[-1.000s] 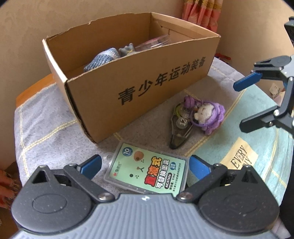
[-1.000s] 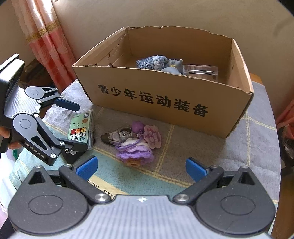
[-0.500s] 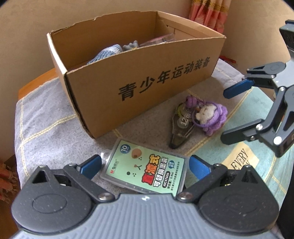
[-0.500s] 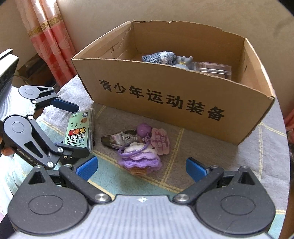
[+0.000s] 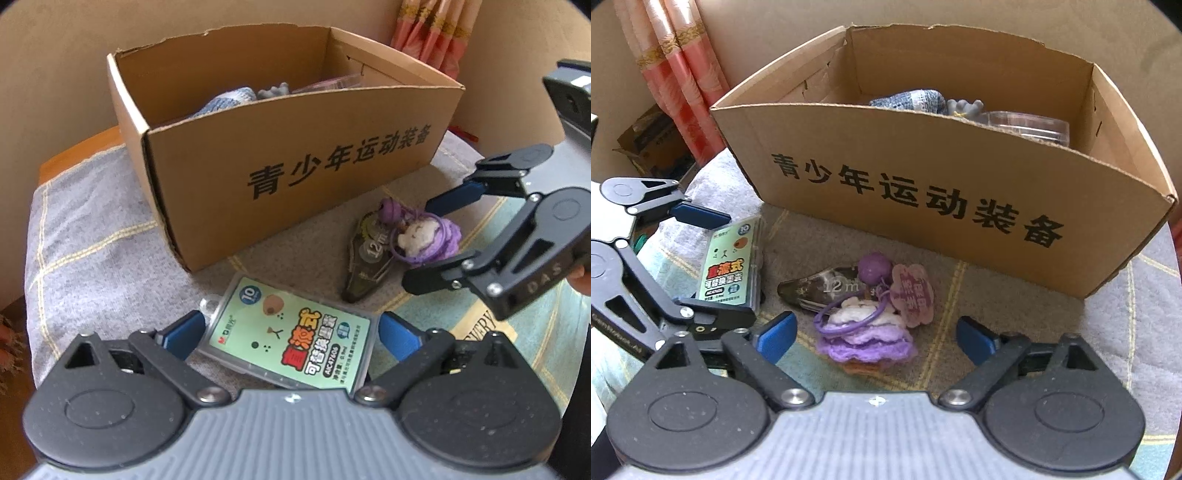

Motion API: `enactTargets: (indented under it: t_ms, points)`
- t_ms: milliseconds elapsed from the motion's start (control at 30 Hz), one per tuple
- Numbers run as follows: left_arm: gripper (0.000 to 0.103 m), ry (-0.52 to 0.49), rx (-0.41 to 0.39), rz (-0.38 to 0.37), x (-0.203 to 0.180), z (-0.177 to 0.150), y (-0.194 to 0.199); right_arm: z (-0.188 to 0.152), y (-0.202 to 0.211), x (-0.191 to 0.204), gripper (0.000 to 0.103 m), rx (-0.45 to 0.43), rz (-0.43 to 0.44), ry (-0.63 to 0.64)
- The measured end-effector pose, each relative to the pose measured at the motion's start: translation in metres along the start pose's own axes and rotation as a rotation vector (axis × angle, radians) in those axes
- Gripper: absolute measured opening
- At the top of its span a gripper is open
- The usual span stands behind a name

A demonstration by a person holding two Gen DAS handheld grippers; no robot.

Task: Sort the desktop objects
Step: 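Grasp the green card pack with left tool while right tool grasps purple flower toy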

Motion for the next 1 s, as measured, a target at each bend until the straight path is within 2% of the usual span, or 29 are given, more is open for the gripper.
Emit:
enactTargets:
  t_ms: [167, 400, 633, 1000]
  points:
    - [0.099, 0.025, -0.021, -0.006, 0.003, -0.001, 0.005, 0.002, -0.003, 0.003, 0.082, -0.004, -0.016, 0.027]
    - [0.099, 0.035, -0.021, -0.003, 0.007, 0.001, 0.012, 0.003, -0.002, 0.010, 0.054, 0.006, -0.047, 0.101]
    - [0.099, 0.030, -0.019, 0.004, 0.003, 0.002, 0.018, 0.004, 0.005, 0.003, 0.052, 0.011, -0.041, 0.081]
    - [0.099, -0.006, -0.043, 0.029, -0.017, 0.013, 0.047, 0.005, 0.050, 0.007, 0.051, -0.024, -0.056, 0.121]
Point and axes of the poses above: each gripper's, at about its wrist camera, not at the fingertips, and y roughly against the way its jaws point, x to its left, z to its top, the point moved 5 cm from there along -y, roughly the way its jaws point, and after that the axes turned 9 degrees about y, right-handed, at the moved point
